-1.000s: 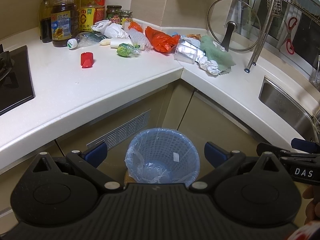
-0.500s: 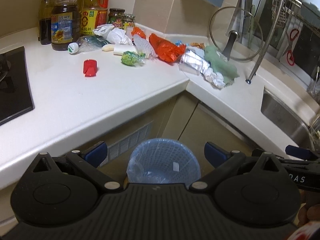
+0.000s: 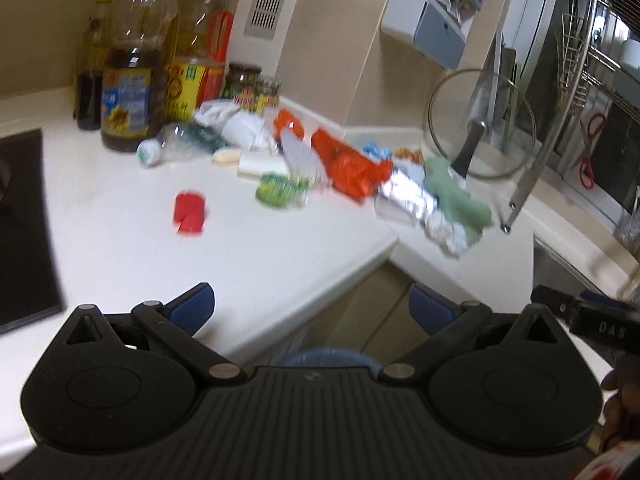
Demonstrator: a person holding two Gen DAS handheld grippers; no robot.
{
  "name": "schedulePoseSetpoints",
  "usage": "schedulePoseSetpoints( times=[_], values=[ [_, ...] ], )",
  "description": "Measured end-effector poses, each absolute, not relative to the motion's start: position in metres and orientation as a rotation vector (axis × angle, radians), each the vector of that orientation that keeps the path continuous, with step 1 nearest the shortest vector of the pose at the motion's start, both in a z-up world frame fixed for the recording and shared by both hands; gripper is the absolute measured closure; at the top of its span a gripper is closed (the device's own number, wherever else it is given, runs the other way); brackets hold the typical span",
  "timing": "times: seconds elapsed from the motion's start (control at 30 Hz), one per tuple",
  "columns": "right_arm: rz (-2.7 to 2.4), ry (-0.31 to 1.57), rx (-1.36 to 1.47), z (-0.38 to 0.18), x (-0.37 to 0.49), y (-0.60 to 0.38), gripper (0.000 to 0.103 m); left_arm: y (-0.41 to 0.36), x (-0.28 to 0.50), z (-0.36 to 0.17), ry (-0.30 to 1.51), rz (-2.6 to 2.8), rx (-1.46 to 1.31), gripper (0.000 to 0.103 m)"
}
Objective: Collect trash
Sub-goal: 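Grasp the red bottle cap with the left tool while the right tool grasps white tissue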
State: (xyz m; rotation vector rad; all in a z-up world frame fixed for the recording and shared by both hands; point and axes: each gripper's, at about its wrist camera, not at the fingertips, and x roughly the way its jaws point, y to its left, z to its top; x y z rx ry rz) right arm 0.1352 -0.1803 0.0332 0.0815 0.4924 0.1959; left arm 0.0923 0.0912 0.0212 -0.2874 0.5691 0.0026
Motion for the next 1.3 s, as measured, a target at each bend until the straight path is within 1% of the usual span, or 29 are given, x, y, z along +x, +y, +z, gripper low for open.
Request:
schedulePoseSetpoints(
  times=[0.13, 0.2, 0.23, 0.27, 0.4, 0.5, 0.57, 0.6, 0.63, 0.67, 0.7, 0.77, 0.83, 0.9, 0.93, 0.97, 1.0, 1.07, 1.1, 1.13, 1.17, 1.2, 1.23, 1.27, 1.3],
  values=[
    [0.268, 0.488, 0.061, 0.029, 0.191, -0.194, 0.001, 0.080, 0.130, 0.018, 0.568, 0.062, -0.263, 0.001],
    [0.324, 0.501, 0.044, 0.024, 0.221, -0.197, 0.003, 0.075, 0.147, 0.018, 0.574, 0.124, -0.267, 0.001],
    [0.361, 0.516, 0.032, 0.021, 0.236, -0.197, 0.015, 0.074, 0.153, 0.018, 0.578, 0.153, -0.272, 0.001],
    [0.399, 0.536, 0.022, 0.017, 0.251, -0.196, 0.025, 0.072, 0.159, 0.018, 0.583, 0.187, -0.271, 0.001],
    [0.504, 0.563, -0.044, 0.000, 0.298, -0.188, 0.030, 0.069, 0.178, 0.017, 0.588, 0.320, -0.265, 0.001],
    [0.565, 0.594, -0.073, -0.015, 0.326, -0.184, 0.040, 0.070, 0.183, 0.014, 0.589, 0.411, -0.254, 0.001],
    [0.590, 0.617, -0.092, -0.022, 0.338, -0.182, 0.050, 0.074, 0.186, 0.010, 0.603, 0.455, -0.246, 0.001],
    [0.592, 0.622, -0.107, -0.024, 0.342, -0.181, 0.052, 0.076, 0.188, 0.008, 0.609, 0.474, -0.243, 0.001],
    [0.590, 0.626, -0.125, -0.026, 0.345, -0.179, 0.056, 0.079, 0.190, 0.007, 0.612, 0.490, -0.239, 0.001],
    [0.592, 0.628, -0.135, -0.028, 0.348, -0.178, 0.065, 0.083, 0.191, 0.005, 0.613, 0.501, -0.232, 0.001],
    [0.593, 0.625, -0.140, -0.029, 0.348, -0.178, 0.070, 0.087, 0.193, 0.004, 0.614, 0.509, -0.223, 0.001],
    [0.586, 0.612, -0.153, -0.028, 0.346, -0.177, 0.075, 0.095, 0.198, 0.002, 0.617, 0.522, -0.202, 0.001],
    [0.585, 0.613, -0.151, -0.023, 0.343, -0.177, 0.078, 0.104, 0.202, 0.000, 0.613, 0.532, -0.190, 0.001],
    [0.585, 0.617, -0.155, -0.020, 0.339, -0.175, 0.078, 0.112, 0.210, -0.004, 0.617, 0.519, -0.181, 0.006],
    [0.583, 0.619, -0.156, -0.019, 0.337, -0.175, 0.078, 0.117, 0.215, -0.007, 0.625, 0.505, -0.175, 0.014],
    [0.578, 0.619, -0.156, -0.017, 0.334, -0.175, 0.079, 0.121, 0.219, -0.011, 0.634, 0.487, -0.171, 0.019],
    [0.570, 0.620, -0.154, -0.016, 0.331, -0.175, 0.079, 0.124, 0.225, -0.015, 0.644, 0.475, -0.164, 0.020],
    [0.557, 0.626, -0.143, -0.014, 0.324, -0.177, 0.079, 0.129, 0.234, -0.024, 0.668, 0.453, -0.138, 0.031],
    [0.549, 0.630, -0.138, -0.013, 0.320, -0.178, 0.079, 0.131, 0.237, -0.027, 0.674, 0.447, -0.125, 0.034],
    [0.541, 0.632, -0.135, -0.012, 0.316, -0.178, 0.079, 0.133, 0.240, -0.030, 0.681, 0.447, -0.109, 0.040],
    [0.534, 0.635, -0.130, -0.012, 0.312, -0.179, 0.079, 0.134, 0.243, -0.033, 0.687, 0.446, -0.096, 0.049],
    [0.527, 0.636, -0.128, -0.011, 0.308, -0.180, 0.079, 0.136, 0.245, -0.035, 0.691, 0.442, -0.087, 0.054],
    [0.521, 0.635, -0.127, -0.011, 0.304, -0.180, 0.079, 0.137, 0.247, -0.037, 0.696, 0.440, -0.081, 0.063],
    [0.517, 0.636, -0.125, -0.010, 0.301, -0.180, 0.079, 0.138, 0.248, -0.039, 0.700, 0.439, -0.073, 0.074],
    [0.517, 0.636, -0.120, -0.009, 0.298, -0.179, 0.079, 0.138, 0.247, -0.039, 0.703, 0.439, -0.067, 0.074]
  ],
)
